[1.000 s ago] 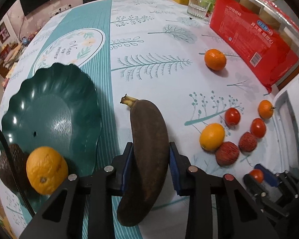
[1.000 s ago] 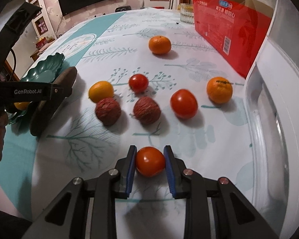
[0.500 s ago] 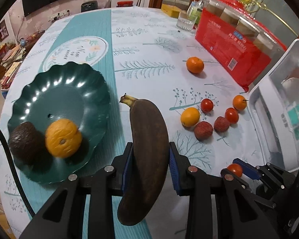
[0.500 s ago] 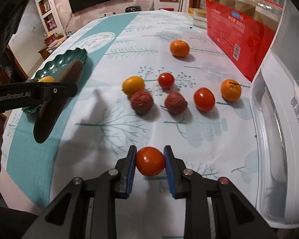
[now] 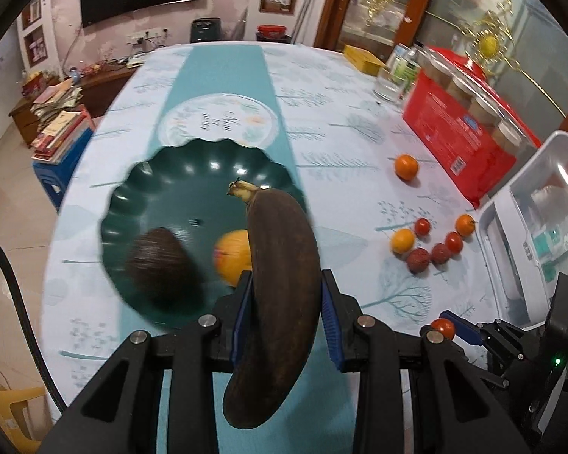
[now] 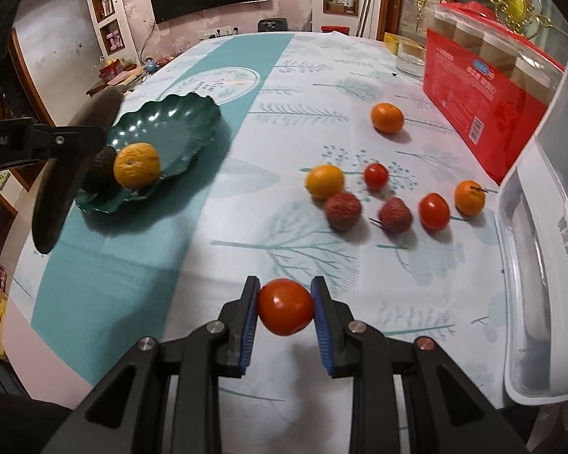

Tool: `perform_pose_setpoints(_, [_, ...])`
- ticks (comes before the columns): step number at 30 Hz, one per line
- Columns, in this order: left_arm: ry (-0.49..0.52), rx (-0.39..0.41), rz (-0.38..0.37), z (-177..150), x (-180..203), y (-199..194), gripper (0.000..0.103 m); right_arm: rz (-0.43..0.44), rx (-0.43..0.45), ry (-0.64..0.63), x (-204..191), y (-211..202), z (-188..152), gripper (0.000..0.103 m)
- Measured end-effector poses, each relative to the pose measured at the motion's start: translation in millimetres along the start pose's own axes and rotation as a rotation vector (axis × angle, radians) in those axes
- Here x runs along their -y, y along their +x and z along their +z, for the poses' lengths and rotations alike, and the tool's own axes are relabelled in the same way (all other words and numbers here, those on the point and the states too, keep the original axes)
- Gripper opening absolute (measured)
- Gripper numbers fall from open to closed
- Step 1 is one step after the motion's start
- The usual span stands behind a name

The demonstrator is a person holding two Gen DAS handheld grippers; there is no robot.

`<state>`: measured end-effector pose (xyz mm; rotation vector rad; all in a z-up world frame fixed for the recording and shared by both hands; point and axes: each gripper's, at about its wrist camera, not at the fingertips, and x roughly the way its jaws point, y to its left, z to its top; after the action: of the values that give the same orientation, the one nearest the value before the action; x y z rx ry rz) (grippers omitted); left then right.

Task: Organize fruits
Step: 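Carry the banana onto the plate while the right tool drops the tomato there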

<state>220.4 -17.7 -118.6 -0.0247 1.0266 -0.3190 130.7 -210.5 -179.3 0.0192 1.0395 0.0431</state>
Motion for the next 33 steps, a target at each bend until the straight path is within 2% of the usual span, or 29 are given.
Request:
perform_pose_setpoints(11, [-0.015, 0.027, 0.056, 22, -93, -19, 0.032, 0.017, 0.013, 0.047, -55, 18, 34, 0.027])
perform_pose_setpoints(16, [0.001, 0.041, 0.062, 37, -119, -15, 0.032, 0.012, 0.039, 0.059, -73, 23, 57, 0.027])
perform_pose_setpoints(25, [0.024, 0.050, 0.013, 66, -147, 14, 0.032, -0.010, 0.096, 0.072, -93, 37, 101, 0.027])
perform_pose_setpoints(33, [0.009, 0.025, -0.049, 78, -158, 47, 0.032, 0.016, 0.121, 0.081, -106, 51, 129, 0.027])
